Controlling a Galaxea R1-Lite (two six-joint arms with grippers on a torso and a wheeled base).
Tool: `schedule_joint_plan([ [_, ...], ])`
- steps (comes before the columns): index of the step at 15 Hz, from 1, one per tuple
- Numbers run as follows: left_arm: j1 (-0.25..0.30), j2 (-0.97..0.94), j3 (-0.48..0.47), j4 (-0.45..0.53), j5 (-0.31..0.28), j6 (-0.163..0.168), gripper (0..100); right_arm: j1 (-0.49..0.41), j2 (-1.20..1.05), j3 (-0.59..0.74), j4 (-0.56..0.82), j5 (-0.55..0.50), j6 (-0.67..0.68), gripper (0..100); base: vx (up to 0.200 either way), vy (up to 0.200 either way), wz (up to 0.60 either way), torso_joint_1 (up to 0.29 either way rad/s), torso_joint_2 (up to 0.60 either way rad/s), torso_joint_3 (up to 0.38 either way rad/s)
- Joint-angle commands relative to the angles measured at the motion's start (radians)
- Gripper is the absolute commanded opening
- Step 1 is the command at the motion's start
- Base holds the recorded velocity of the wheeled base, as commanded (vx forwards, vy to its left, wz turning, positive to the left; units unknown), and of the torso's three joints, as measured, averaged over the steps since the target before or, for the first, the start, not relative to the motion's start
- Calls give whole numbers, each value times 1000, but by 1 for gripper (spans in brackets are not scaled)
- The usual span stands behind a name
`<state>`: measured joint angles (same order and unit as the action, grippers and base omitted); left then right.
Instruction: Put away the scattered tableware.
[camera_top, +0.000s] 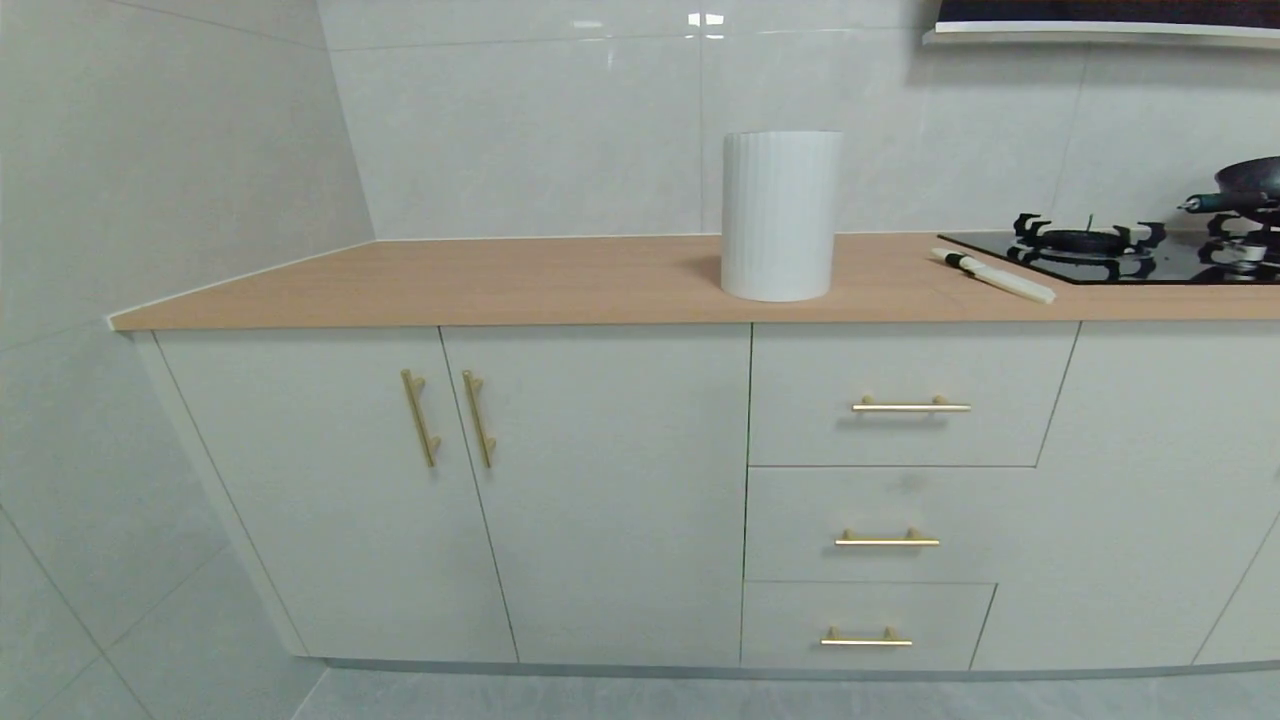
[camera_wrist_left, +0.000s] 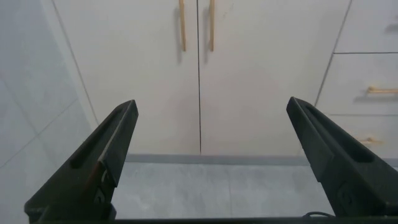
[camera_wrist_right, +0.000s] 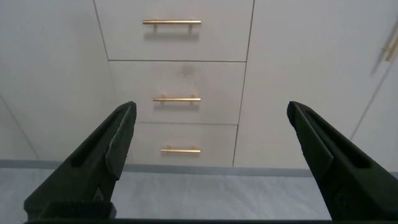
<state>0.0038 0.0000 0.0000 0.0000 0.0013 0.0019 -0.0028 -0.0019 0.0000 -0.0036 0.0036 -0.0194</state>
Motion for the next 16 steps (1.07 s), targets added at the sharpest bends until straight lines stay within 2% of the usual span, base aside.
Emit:
schedule_joint_plan([
  [1,1,0,0,0,0,0,100,1,3,0,1,1,-1,100,200,0,0,7,2,2],
  [13,1,0,0,0,0,0,100,1,2,0,-1,1,-1,100,200,0,0,3,2,5],
  [16,1,0,0,0,0,0,100,0,2,0,-1,-1,-1,100,0,0,0,0,0,0],
])
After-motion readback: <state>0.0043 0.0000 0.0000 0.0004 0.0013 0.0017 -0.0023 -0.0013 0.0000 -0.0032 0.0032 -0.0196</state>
